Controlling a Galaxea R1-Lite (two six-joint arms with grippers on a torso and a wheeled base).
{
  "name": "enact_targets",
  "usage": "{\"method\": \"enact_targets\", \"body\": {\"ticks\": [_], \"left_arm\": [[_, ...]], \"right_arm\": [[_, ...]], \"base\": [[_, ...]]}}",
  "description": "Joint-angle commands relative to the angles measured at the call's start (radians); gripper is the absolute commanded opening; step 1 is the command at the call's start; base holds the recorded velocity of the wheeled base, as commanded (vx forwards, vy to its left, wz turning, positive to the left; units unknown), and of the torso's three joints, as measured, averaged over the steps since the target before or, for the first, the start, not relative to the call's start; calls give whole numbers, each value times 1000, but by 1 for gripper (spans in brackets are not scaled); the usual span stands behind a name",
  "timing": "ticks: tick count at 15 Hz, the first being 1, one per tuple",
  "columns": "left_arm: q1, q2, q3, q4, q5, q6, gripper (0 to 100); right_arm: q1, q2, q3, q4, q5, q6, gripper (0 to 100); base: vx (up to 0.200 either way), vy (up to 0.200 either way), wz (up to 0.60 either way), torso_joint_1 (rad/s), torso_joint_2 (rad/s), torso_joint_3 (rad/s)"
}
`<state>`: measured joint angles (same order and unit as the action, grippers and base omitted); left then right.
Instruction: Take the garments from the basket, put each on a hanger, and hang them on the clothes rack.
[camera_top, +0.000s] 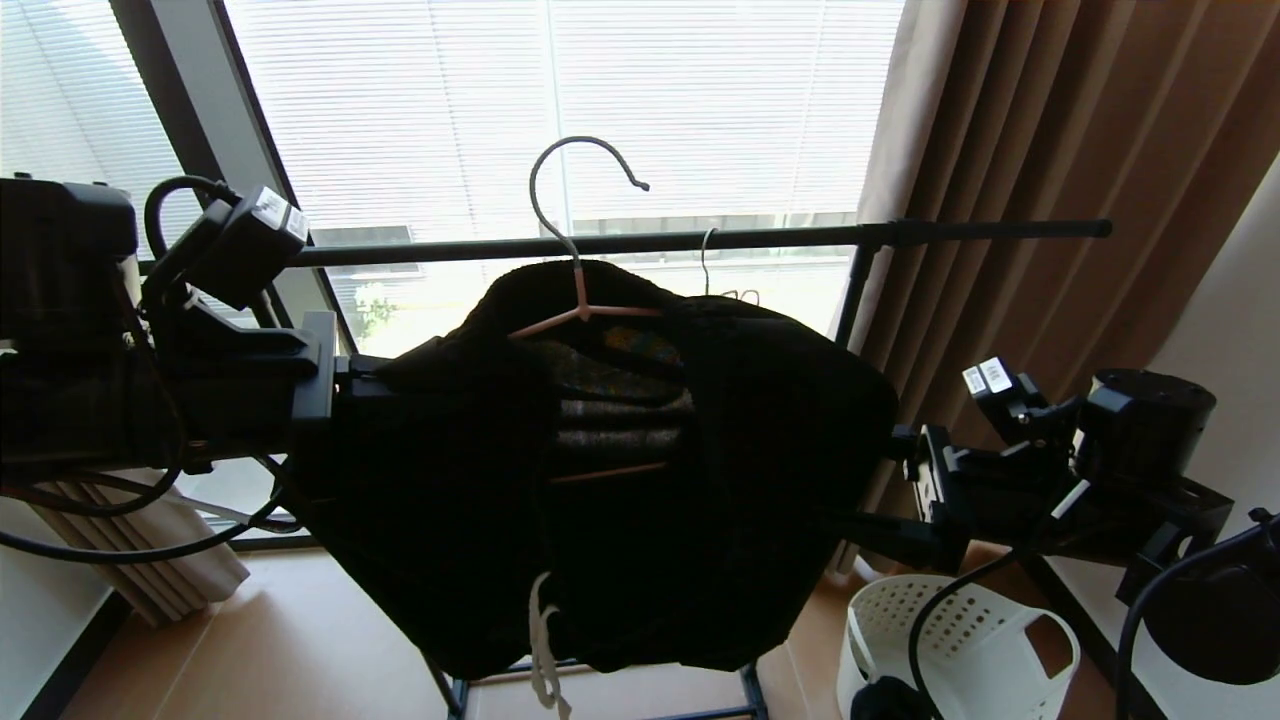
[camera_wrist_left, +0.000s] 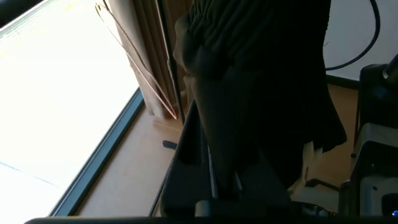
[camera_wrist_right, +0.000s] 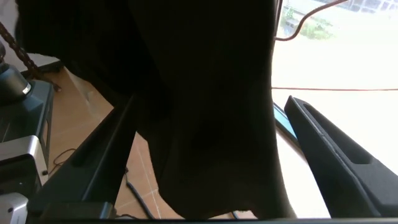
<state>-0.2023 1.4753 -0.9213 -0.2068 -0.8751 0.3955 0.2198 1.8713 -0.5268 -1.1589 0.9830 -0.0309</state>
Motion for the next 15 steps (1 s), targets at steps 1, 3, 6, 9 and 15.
{"method": "enact_targets", "body": {"ticks": [1,3,6,9,15], "left_arm": [[1,-20,4,0,1,-12,0],[1,-24,9,0,1,-30,0],[1,-29,19,0,2,-34,0],[3,-30,30,0,5,-34,0],[37,-30,52,0,7,-34,0]], "right_arm": [[1,22,-7,-1,0,-1,100],[1,26,-9,-1,0,-1,100],[1,45,-16,-4,-1,-1,100],[1,42,-21,-4,0,2,0],[-23,31,-39,-4,2,12,0]], "base": [[0,0,0,0,0,0],[0,0,0,0,0,0],[0,0,0,0,0,0],[0,0,0,0,0,0],[0,0,0,0,0,0]]}}
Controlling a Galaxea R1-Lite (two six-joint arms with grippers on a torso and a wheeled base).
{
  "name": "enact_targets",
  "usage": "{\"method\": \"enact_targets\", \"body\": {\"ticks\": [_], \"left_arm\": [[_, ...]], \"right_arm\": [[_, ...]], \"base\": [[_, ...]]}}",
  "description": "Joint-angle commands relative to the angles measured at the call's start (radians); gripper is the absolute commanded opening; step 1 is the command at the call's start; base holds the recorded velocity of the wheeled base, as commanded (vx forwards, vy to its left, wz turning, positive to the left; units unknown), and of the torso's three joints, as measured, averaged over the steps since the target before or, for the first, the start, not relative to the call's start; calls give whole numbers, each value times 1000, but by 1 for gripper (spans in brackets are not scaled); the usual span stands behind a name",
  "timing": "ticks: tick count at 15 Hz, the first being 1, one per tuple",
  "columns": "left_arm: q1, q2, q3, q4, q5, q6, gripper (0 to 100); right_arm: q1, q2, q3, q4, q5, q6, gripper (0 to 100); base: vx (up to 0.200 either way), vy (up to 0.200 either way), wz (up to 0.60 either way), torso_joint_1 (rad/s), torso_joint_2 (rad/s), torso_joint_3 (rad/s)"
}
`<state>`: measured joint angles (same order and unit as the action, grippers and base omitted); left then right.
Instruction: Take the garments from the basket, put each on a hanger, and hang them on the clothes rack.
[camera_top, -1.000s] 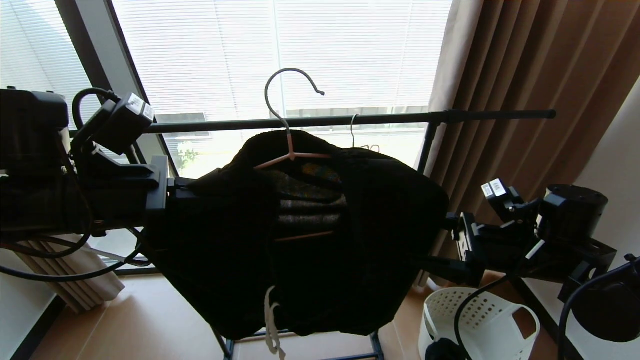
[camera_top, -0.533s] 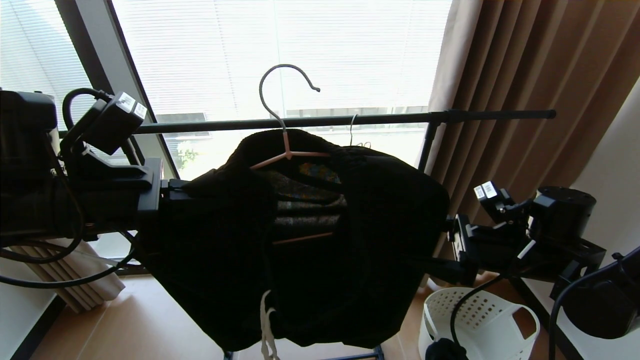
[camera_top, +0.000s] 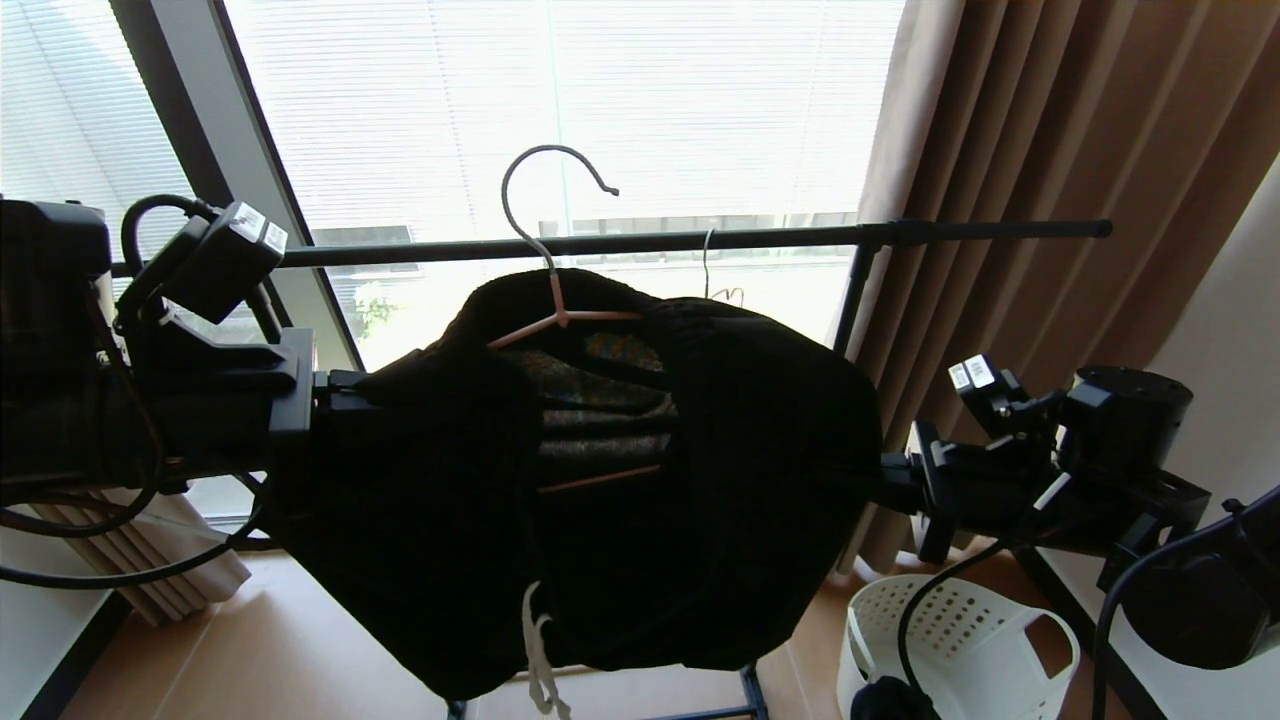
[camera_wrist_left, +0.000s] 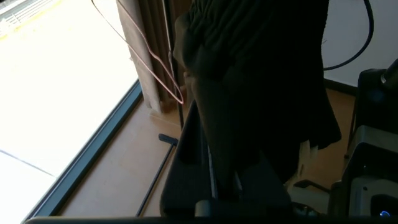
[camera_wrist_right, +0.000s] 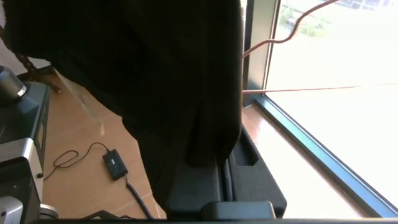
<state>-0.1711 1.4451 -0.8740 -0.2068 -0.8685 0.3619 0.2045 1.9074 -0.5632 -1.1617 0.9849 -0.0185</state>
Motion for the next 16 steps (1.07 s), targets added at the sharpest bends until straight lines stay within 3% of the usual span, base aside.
{"method": "enact_targets", "body": {"ticks": [1,11,16], "left_arm": [[21,0,7,0,0,2,0],[44,-20,35,0,-1,8,0],[50,-22,33,0,-4,3,0]], "right_arm": [[-30,-18,-11,-1,1,3,0],[-162,-45,-81,-1,1,117,0],[-169,-11,-93,-1,-2,132,0]], "base": [[0,0,0,0,0,0],[0,0,0,0,0,0],[0,0,0,0,0,0]]}}
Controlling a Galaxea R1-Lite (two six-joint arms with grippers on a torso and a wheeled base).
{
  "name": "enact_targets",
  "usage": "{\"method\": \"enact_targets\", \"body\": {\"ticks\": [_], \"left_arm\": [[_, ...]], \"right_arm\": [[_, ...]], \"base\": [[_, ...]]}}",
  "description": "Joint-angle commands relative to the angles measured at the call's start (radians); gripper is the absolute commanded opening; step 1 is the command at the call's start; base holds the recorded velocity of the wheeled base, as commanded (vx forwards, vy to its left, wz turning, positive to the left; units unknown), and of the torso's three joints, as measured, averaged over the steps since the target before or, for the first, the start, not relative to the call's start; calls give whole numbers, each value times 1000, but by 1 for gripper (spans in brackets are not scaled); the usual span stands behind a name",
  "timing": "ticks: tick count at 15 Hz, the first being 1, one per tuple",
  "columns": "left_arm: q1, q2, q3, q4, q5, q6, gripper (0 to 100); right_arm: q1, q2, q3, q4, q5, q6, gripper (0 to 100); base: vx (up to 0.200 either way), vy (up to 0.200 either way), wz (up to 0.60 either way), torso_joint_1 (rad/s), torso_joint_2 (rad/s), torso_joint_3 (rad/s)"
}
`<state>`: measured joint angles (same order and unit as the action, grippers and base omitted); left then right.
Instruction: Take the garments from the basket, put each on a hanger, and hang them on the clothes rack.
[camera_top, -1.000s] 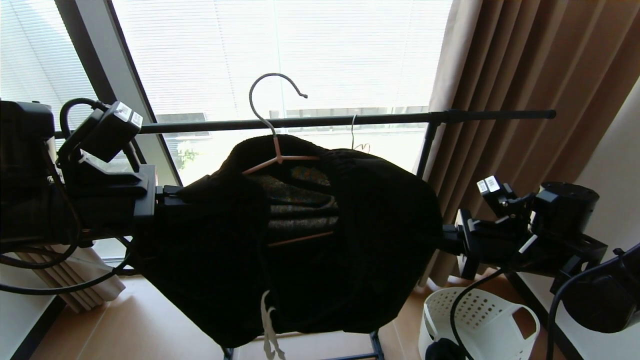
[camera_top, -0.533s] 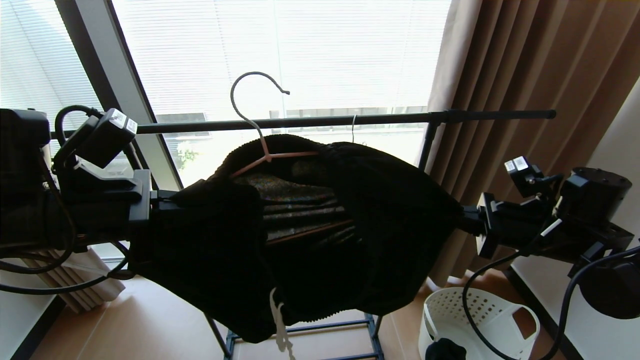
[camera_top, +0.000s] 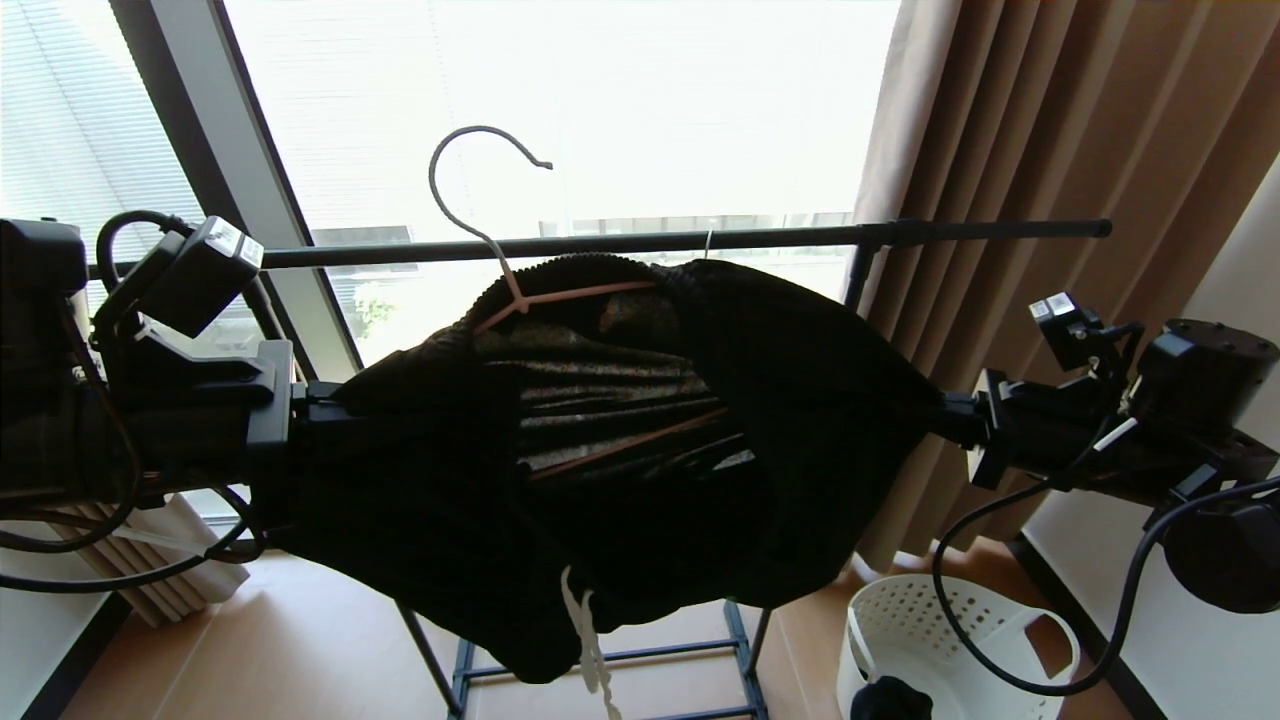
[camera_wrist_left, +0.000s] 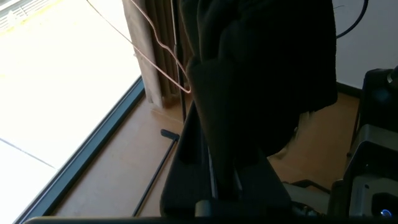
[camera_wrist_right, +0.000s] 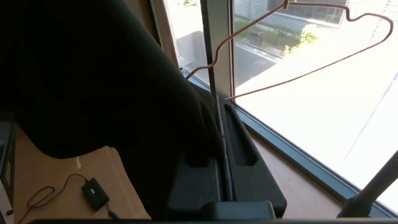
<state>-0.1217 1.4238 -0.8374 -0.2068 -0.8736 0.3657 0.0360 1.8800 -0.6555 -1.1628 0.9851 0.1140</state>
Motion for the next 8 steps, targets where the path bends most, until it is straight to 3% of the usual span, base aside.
{"method": "enact_targets", "body": {"ticks": [1,6,7,8], "left_arm": [[1,0,-3,0,1,-1,0],[-3,3,-14,0,2,-5,0],[-3,3,-15,0,2,-24,0],[-3,1,-22,0,5,-41,0]], "right_arm": [[1,21,1,-2,-2,-2,0],[67,19,51,0,-2,-47,0],[81,24,66,2,-2,-97,100],[88,28,76,2,-2,-134,100]], "base": [[0,0,0,0,0,0],[0,0,0,0,0,0],[0,0,0,0,0,0],[0,0,0,0,0,0]]}}
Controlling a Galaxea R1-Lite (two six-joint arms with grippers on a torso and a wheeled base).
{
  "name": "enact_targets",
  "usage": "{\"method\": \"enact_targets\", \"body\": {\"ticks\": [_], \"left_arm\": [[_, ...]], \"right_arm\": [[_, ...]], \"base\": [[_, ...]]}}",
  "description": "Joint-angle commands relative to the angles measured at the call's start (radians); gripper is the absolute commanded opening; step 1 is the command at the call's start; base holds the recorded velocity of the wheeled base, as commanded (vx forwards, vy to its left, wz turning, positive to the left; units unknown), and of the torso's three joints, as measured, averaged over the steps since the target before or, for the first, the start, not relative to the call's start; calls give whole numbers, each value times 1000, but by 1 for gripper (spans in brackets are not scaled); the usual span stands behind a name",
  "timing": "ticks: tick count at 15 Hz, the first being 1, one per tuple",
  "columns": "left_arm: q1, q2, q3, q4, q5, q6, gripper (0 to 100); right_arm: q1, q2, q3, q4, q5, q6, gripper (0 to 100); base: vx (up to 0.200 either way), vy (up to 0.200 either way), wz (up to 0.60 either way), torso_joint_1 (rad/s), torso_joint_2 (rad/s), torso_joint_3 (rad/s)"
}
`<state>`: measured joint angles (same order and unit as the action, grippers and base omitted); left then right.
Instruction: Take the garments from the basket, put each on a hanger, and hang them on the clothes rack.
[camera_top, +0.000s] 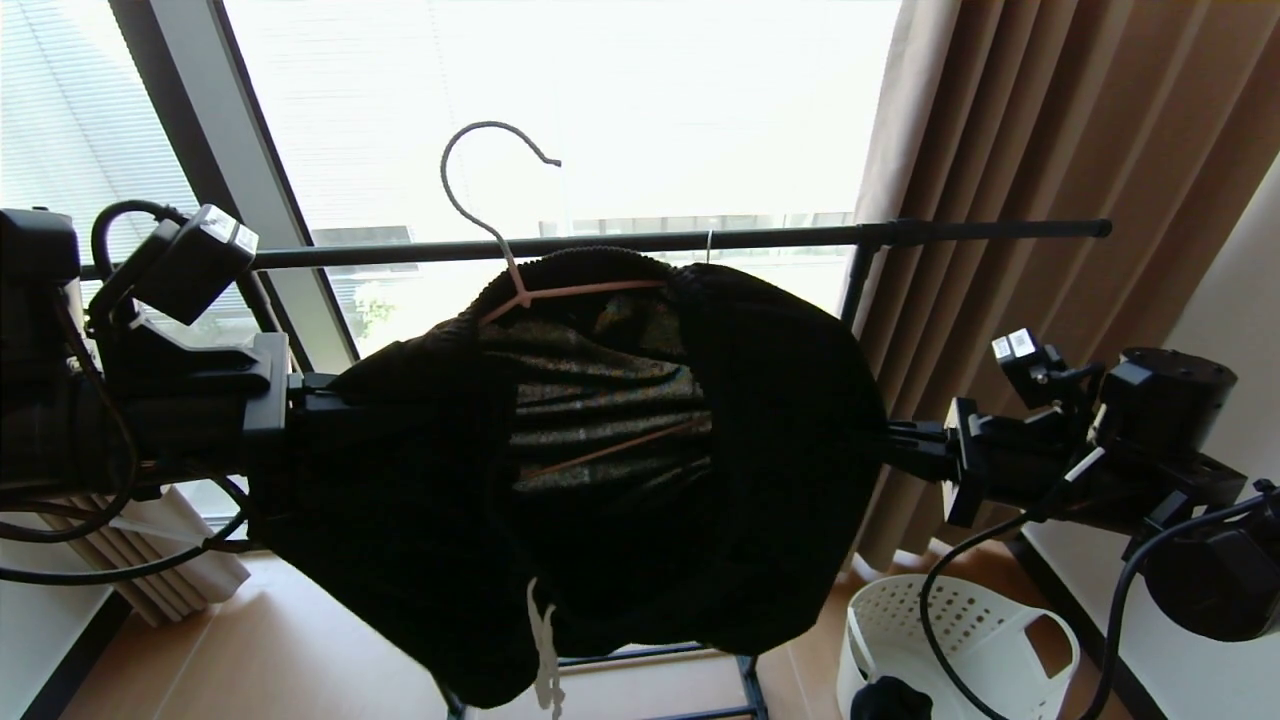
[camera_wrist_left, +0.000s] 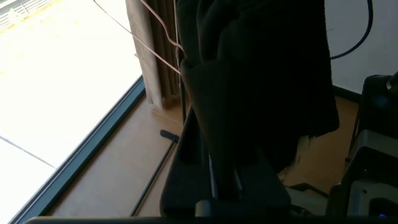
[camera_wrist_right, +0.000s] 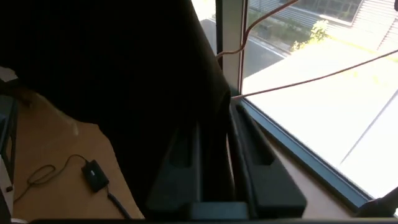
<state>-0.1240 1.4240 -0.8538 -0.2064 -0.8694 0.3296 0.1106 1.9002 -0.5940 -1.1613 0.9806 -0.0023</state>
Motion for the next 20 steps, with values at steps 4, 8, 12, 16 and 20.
{"method": "enact_targets", "body": {"ticks": [4,8,12,16,20], "left_arm": [[-2,6,-10,-1,9,-29,0],[-6,4,-5,1,43,-53,0],[-39,1,1,1,81,-80,0],[-49,-1,16,-1,79,-73,0],[-83,-8,16,-1,79,-75,0]], "right_arm": [[24,5,56,0,3,-205,100],[81,-47,68,3,-11,-214,100],[167,-102,72,6,-226,-209,100],[178,-124,54,6,-290,-203,100],[178,-84,39,5,-338,-197,100]], "base": [[0,0,0,0,0,0],[0,0,0,0,0,0],[0,0,0,0,0,0],[0,0,0,0,0,0],[0,0,0,0,0,0]]}}
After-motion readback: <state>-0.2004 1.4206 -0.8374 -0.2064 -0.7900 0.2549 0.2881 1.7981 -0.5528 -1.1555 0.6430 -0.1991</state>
